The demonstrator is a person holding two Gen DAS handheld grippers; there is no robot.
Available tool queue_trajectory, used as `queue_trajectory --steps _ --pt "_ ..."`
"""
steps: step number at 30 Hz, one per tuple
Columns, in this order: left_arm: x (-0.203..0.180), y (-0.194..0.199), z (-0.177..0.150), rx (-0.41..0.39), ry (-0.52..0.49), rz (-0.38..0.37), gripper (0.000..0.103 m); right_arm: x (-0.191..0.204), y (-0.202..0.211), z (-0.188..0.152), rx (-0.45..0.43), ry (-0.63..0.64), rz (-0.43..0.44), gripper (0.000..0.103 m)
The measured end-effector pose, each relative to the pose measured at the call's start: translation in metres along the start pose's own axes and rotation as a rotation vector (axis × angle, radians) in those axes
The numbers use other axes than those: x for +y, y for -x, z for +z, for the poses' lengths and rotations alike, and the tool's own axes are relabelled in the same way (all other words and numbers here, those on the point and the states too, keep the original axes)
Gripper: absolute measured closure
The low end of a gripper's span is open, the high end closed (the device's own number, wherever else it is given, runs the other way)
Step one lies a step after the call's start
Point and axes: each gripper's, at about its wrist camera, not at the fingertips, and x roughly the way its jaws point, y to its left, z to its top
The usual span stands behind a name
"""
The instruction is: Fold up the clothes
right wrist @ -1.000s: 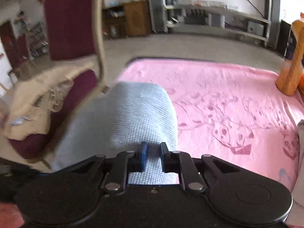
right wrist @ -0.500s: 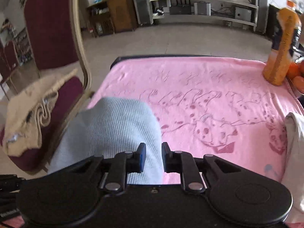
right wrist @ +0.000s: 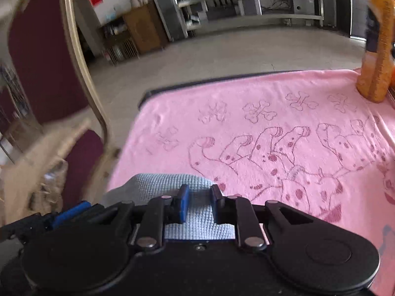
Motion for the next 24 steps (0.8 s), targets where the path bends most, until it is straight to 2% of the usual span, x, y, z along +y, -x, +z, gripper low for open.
queue_trajectory --steps 2,5,9,12,14,17,19,24 --pt "0.009 -0.019 0.000 0.096 0.055 0.011 0.079 0.009 -0.017 0.006 0.042 0.041 -0.039 0.082" --pt "0.018 -0.023 0.000 0.137 0.121 0.016 0.078 0.018 -0.040 0.011 0.099 0.094 -0.091 0.080" --pt "0.023 -0.026 -0.002 0.152 0.151 0.012 0.077 0.021 -0.064 0.014 0.140 0.108 -0.133 0.075" --pt "0.025 -0.024 -0.004 0.139 0.157 0.005 0.076 0.021 -0.063 0.011 0.122 0.106 -0.125 0.075" --pt "0.025 -0.017 -0.009 0.117 0.176 -0.011 0.076 0.017 -0.050 0.013 0.085 0.099 -0.093 0.075" --pt "0.032 0.005 -0.014 0.070 0.224 -0.041 0.079 0.001 -0.007 0.017 -0.007 0.030 -0.020 0.075" --pt "0.038 0.024 -0.018 0.037 0.254 -0.037 0.079 -0.009 0.021 0.017 -0.043 0.003 -0.010 0.074" --pt "0.048 0.060 -0.033 -0.020 0.313 -0.016 0.081 -0.023 0.058 -0.001 0.024 -0.010 0.044 0.075"
